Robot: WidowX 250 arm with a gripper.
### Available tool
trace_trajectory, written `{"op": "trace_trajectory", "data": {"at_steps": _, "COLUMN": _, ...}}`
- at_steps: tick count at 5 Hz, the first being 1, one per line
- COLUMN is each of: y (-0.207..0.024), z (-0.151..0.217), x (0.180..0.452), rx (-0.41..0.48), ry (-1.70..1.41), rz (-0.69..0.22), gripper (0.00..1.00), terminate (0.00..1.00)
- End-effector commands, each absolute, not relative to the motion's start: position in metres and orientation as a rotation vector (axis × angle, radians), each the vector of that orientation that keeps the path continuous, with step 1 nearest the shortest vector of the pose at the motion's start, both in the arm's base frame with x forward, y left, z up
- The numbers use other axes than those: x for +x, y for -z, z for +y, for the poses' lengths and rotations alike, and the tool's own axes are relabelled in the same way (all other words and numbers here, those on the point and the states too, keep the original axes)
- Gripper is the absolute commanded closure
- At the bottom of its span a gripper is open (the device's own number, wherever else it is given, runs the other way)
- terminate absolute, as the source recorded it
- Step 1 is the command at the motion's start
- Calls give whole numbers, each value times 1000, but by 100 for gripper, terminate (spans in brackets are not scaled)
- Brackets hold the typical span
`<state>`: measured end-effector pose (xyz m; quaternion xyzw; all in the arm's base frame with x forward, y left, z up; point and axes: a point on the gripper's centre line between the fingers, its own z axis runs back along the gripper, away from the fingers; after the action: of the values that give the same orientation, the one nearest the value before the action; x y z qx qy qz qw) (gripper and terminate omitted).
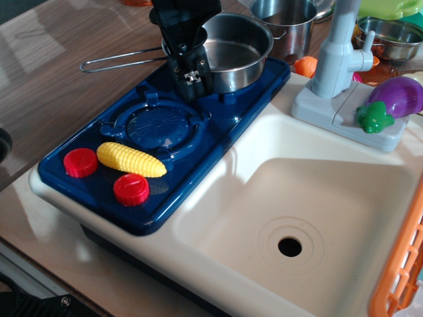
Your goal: Put pan from stove to sink
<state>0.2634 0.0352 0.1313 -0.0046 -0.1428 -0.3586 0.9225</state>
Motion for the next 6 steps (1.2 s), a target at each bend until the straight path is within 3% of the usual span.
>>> {"op": "trace_trajectory", "data": {"at_steps": 1, "y": -143, "z": 36, "x": 268, "rx": 20, "ry": 758, "rz": -285, "gripper": 100, "terminate": 0}}
{"op": "trace_trajectory", "data": {"at_steps": 3, "y": -161, "z": 20, "x": 266, "rx": 46, "ry": 743, "rz": -246, "gripper": 100, "terminate": 0}}
{"op": "trace_trajectory", "data": {"at_steps": 6, "y": -193, "z": -59, "x": 224, "rx": 106, "ry": 505, "rz": -244, "gripper": 100, "terminate": 0}}
